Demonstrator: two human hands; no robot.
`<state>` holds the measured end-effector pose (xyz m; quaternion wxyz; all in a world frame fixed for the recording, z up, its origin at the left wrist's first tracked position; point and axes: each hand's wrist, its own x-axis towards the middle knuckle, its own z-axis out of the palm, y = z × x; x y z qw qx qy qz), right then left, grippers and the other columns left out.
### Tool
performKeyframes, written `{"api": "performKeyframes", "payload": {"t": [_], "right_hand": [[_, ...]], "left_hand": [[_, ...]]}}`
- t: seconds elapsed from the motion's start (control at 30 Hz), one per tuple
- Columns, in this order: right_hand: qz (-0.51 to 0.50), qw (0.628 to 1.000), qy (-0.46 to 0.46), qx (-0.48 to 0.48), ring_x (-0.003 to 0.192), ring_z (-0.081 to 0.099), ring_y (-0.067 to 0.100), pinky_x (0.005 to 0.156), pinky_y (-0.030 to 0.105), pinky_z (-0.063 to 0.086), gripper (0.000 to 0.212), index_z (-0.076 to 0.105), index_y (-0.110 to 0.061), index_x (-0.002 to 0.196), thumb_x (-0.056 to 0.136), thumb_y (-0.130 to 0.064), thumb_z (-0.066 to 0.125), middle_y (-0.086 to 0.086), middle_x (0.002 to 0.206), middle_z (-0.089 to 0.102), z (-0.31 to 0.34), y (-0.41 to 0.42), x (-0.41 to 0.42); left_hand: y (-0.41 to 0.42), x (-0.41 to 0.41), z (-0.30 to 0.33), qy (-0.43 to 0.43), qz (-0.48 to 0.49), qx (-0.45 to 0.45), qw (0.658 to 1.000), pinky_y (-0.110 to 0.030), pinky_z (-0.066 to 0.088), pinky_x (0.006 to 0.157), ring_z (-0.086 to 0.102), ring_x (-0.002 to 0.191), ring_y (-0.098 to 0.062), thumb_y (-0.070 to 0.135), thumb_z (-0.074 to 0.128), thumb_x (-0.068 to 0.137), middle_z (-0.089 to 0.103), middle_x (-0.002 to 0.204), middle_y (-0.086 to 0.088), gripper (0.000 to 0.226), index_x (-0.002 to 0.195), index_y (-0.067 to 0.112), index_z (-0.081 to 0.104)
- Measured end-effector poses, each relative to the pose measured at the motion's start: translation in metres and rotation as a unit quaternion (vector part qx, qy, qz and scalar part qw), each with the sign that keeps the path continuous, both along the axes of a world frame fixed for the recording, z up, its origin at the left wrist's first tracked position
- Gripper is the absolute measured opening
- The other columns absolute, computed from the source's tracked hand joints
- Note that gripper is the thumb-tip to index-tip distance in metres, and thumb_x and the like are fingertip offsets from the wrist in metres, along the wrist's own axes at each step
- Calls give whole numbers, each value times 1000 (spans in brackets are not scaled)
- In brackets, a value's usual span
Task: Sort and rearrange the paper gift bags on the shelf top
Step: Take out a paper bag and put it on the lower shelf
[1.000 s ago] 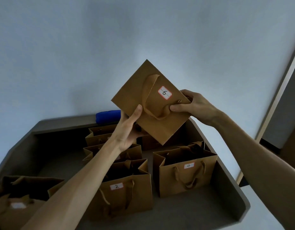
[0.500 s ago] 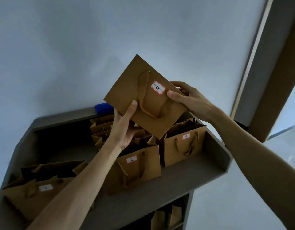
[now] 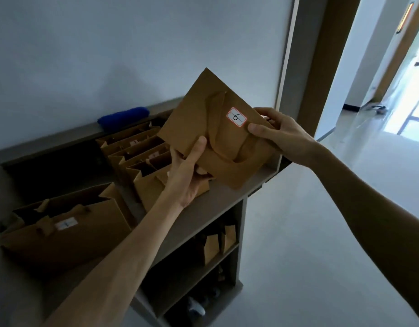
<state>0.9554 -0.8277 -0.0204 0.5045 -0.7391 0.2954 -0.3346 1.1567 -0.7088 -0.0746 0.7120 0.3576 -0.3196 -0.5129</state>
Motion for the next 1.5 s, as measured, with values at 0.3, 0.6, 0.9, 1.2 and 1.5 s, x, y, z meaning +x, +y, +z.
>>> {"api": "performKeyframes", "payload": {"t": [0.3,0.6,0.9,1.2,1.5], "right_hand": [[-46,999,1,29,106,64,21,82,33,59,53,54,-41,119,70,-51,72,-3,120,61,-37,16,-55],[-37,994,21,104,105,66,19,79,30,58,47,54,-36,124,79,-35,69,-4,117,63,-114,29,-100],[-18,979,58,193,110,63,21,88,41,57,49,58,-39,124,79,-45,77,-4,119,65,-199,45,-109],[22,952,113,284,107,65,18,82,34,58,49,60,-35,123,76,-43,75,-5,115,66,-292,74,-94],[50,941,128,309,112,61,23,90,40,57,62,52,-32,131,75,-46,74,4,124,59,-330,77,-12]], "left_hand": [[4,-52,-35,0,-30,37,999,-63,50,91,64,114,-27,32,71,83,55,134,-5,73,143,37,31],[20,-88,-107,0,-73,140,987,-60,49,95,55,124,-31,42,90,58,49,140,-8,110,146,33,25],[48,-94,-182,-9,-69,234,970,-59,50,94,58,122,-26,52,91,51,55,137,-5,107,141,33,36],[101,-87,-282,60,-89,321,941,-55,45,103,55,126,-28,48,74,79,55,140,-6,76,145,31,38],[106,-30,-310,69,-36,365,928,-43,58,86,66,111,-26,67,32,91,65,128,-4,59,134,31,50]]}}
